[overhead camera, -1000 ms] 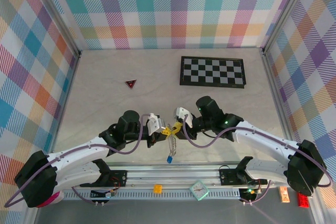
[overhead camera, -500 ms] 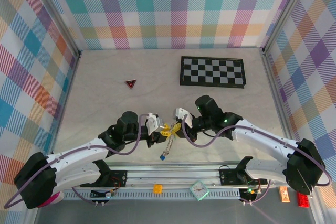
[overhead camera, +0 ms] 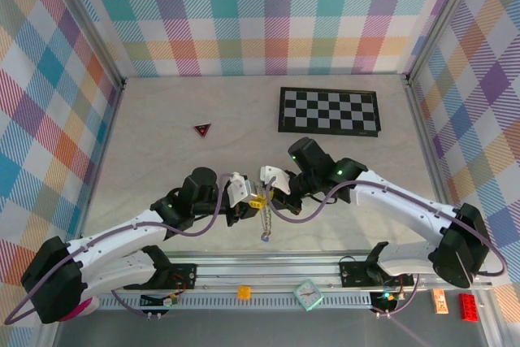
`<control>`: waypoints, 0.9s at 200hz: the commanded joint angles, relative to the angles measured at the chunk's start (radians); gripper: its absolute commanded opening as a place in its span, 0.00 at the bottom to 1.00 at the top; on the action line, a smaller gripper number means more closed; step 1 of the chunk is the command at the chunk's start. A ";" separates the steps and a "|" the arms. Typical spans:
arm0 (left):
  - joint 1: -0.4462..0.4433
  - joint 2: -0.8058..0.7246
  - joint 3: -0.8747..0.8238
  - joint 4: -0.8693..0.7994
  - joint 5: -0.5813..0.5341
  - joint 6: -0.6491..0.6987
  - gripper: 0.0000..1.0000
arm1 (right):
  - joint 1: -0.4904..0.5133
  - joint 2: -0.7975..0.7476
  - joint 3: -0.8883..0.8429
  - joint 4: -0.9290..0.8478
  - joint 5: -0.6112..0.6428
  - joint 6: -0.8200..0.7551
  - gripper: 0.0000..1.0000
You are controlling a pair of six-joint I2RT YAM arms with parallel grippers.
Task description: Put the keys on the keyring
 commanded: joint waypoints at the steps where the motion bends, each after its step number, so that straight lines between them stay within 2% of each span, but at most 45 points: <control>1: -0.009 0.007 0.044 -0.028 0.020 0.022 0.09 | 0.019 0.014 0.041 -0.053 -0.023 -0.051 0.00; 16: -0.009 0.007 0.046 -0.034 0.028 0.024 0.00 | 0.019 -0.003 0.022 -0.014 -0.017 -0.028 0.00; 21: -0.010 0.006 0.046 -0.034 0.030 0.025 0.00 | 0.019 -0.014 0.011 0.006 -0.003 -0.011 0.00; 34: -0.009 0.000 0.042 -0.030 0.033 0.022 0.00 | 0.010 -0.046 -0.025 0.053 0.016 0.031 0.14; 45: -0.009 -0.005 0.033 -0.017 0.036 0.018 0.00 | -0.002 -0.076 -0.061 0.091 0.022 0.069 0.21; 81: -0.010 -0.018 -0.007 0.058 0.036 -0.003 0.00 | -0.021 -0.133 -0.152 0.172 0.029 0.201 0.29; 124: -0.009 -0.016 -0.040 0.132 0.037 -0.011 0.00 | -0.022 -0.168 -0.223 0.248 0.013 0.281 0.30; 180: -0.011 -0.002 -0.046 0.154 0.040 -0.015 0.00 | -0.021 -0.154 -0.219 0.249 0.016 0.287 0.19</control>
